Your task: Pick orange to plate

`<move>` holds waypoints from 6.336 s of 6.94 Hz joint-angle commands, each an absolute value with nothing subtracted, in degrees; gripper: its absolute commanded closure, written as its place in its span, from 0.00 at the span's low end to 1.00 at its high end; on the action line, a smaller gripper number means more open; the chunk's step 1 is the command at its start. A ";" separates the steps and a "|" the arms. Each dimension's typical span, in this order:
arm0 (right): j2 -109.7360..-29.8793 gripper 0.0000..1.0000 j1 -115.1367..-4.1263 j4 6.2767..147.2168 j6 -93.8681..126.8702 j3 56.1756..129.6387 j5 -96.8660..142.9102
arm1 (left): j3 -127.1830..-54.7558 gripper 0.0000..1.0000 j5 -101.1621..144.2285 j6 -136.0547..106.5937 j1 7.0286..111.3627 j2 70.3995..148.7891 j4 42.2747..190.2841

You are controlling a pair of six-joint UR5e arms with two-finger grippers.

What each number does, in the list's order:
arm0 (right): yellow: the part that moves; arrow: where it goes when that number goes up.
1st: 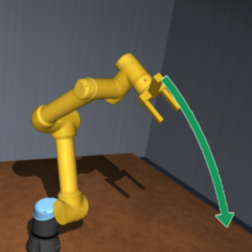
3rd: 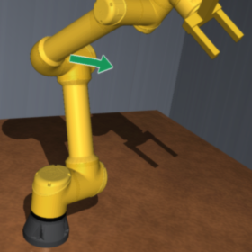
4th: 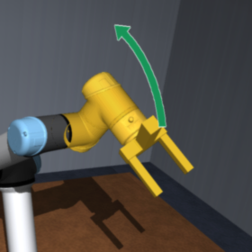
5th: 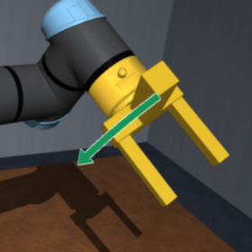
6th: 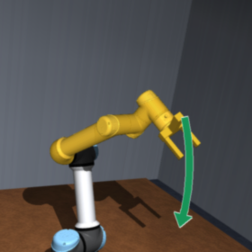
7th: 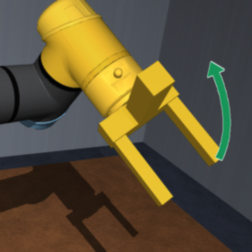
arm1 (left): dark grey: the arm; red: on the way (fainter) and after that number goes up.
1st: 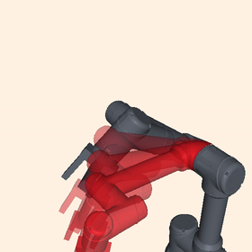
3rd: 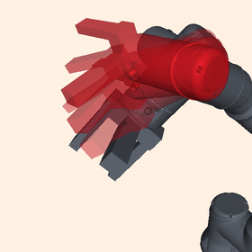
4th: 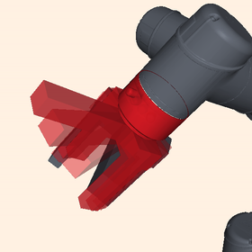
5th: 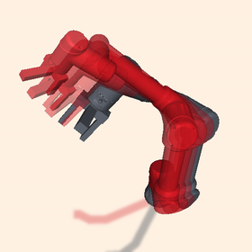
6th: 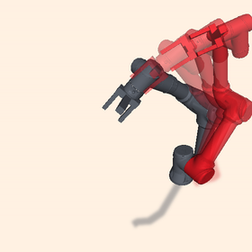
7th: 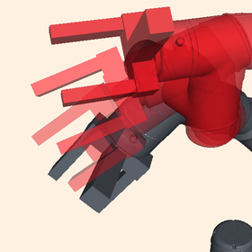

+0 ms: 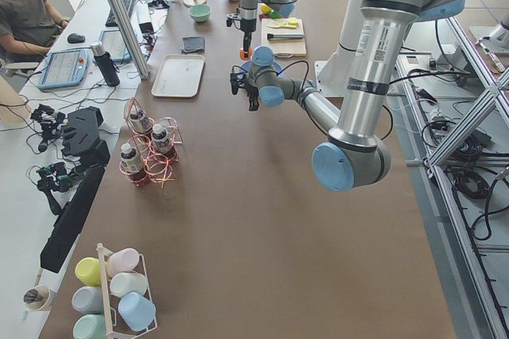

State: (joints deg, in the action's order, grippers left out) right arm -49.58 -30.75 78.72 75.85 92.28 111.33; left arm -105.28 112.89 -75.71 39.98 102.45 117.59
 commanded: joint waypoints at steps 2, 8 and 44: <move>-47.20 1.00 -23.73 78.49 78.49 88.60 104.51 | -103.18 0.23 119.09 -64.77 48.34 99.23 117.77; -47.63 0.00 -23.64 78.93 77.88 87.10 104.41 | -103.54 0.21 119.09 -64.86 48.43 99.93 117.69; -95.89 0.00 -83.41 85.87 -9.14 99.49 132.89 | -86.31 0.03 136.93 12.83 100.81 84.29 97.38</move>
